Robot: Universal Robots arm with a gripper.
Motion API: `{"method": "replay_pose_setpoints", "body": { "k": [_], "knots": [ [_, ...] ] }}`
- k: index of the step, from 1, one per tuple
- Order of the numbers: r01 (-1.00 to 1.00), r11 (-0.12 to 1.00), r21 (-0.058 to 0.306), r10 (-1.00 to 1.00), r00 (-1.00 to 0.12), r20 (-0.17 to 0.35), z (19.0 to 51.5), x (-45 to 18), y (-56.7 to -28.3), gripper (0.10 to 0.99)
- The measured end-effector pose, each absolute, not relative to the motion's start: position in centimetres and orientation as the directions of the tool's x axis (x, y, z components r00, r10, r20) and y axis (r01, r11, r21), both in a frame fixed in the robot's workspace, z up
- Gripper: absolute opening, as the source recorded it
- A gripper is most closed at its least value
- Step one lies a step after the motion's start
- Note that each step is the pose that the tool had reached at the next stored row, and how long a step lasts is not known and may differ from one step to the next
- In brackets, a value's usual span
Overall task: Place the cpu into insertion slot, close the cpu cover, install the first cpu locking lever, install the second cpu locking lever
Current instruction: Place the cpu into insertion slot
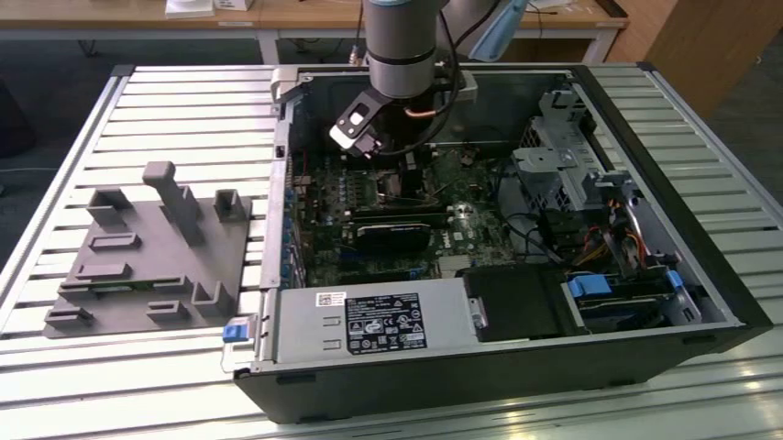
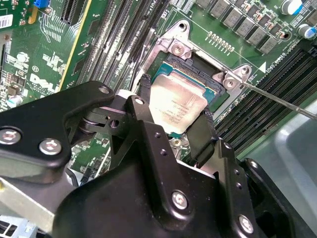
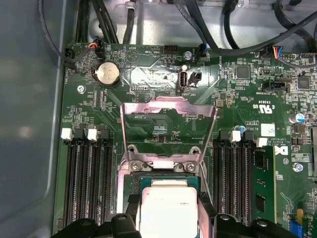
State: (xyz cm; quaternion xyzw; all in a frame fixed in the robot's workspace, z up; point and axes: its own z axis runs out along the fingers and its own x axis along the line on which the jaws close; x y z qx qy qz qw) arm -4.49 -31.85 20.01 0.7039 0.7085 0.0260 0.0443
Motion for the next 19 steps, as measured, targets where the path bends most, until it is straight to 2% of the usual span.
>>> {"method": "replay_pose_setpoints", "body": {
  "k": [19],
  "knots": [
    [0.995,0.007,0.099,1.000,-0.004,-0.026,19.55,-4.52,-31.82,0.541]
  ]
}}
